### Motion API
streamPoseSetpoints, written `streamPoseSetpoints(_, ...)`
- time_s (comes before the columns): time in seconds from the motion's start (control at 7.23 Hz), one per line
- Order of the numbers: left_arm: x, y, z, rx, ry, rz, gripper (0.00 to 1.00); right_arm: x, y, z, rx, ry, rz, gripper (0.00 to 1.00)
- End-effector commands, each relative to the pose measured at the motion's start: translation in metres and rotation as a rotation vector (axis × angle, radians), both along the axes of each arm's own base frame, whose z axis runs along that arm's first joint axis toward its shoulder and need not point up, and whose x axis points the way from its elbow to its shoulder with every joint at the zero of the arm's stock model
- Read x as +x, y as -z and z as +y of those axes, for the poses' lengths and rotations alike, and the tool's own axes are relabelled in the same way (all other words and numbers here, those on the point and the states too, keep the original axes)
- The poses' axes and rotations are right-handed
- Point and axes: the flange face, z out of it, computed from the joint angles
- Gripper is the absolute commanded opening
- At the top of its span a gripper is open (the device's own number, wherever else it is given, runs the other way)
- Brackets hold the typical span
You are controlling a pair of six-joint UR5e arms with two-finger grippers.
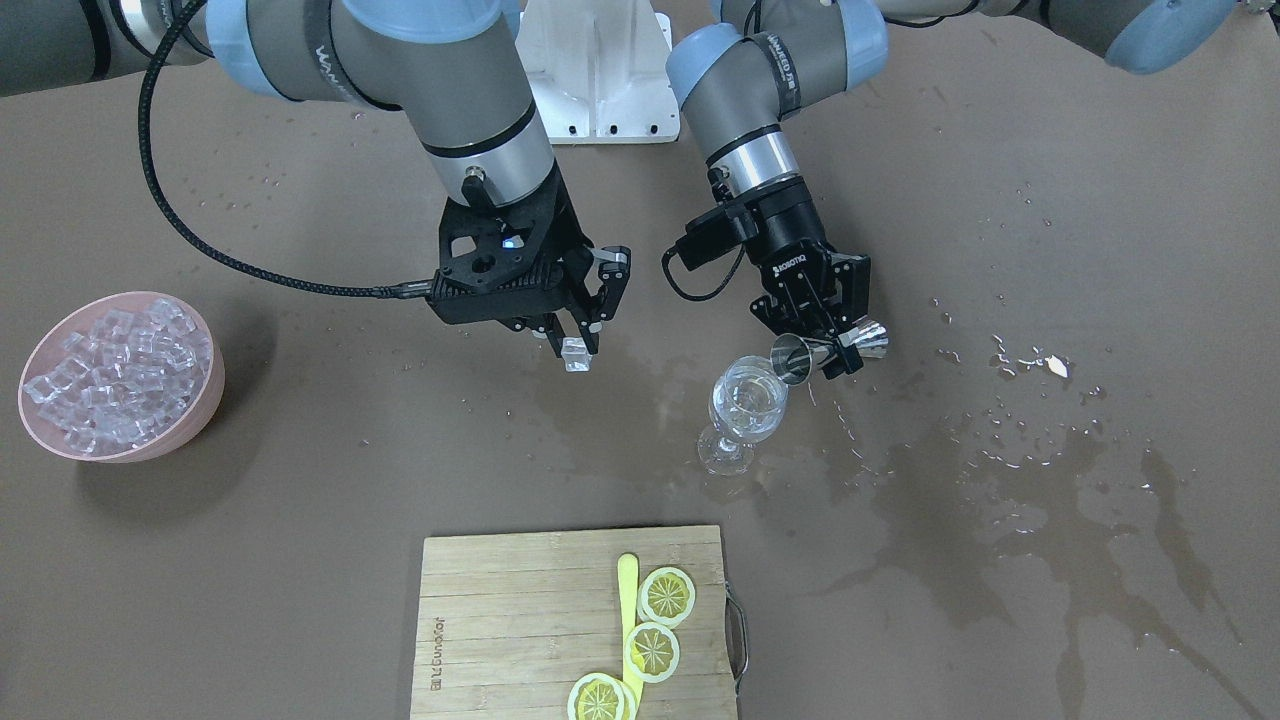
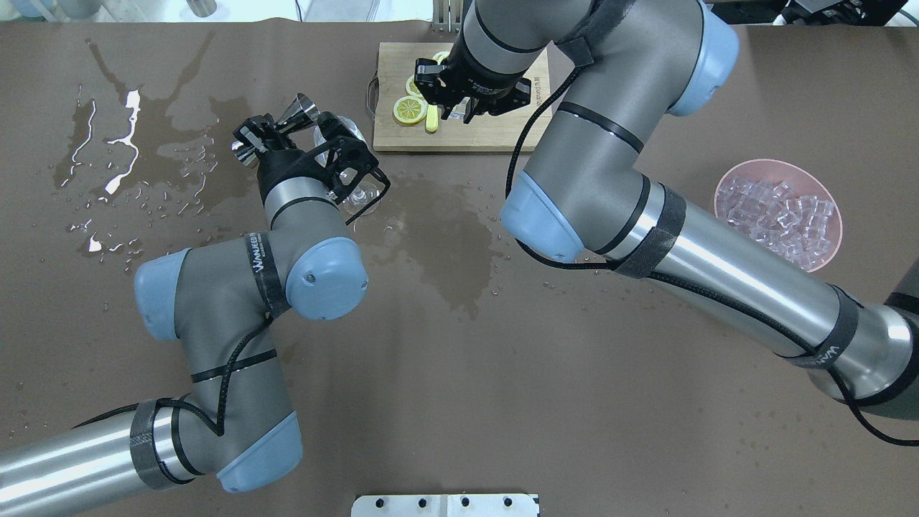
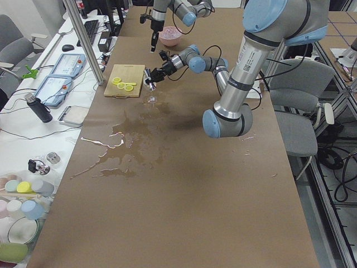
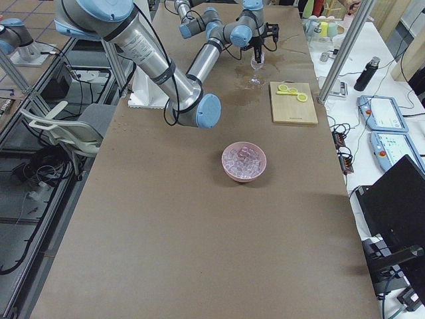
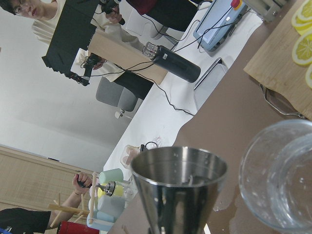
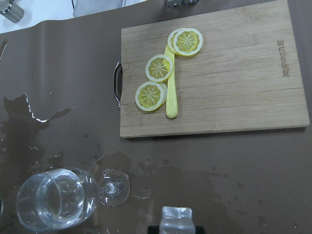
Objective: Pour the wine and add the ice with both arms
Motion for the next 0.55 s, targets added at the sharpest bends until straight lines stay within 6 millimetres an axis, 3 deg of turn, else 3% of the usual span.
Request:
streamPoseSetpoints(0.0, 0.0030, 0.0030, 0.0022, -0.017, -0.007, -0.059, 0.20, 0.0001, 0.0010, 0.0001, 0.000, 0.000, -0.001, 0.00)
streamPoseSetpoints(0.41, 0.0039, 0.0095, 0.0016, -0.023, -0.044, -0.122, 0.20, 0.0001, 0.0025, -0.0001, 0.019, -0.003, -0.023, 0.00)
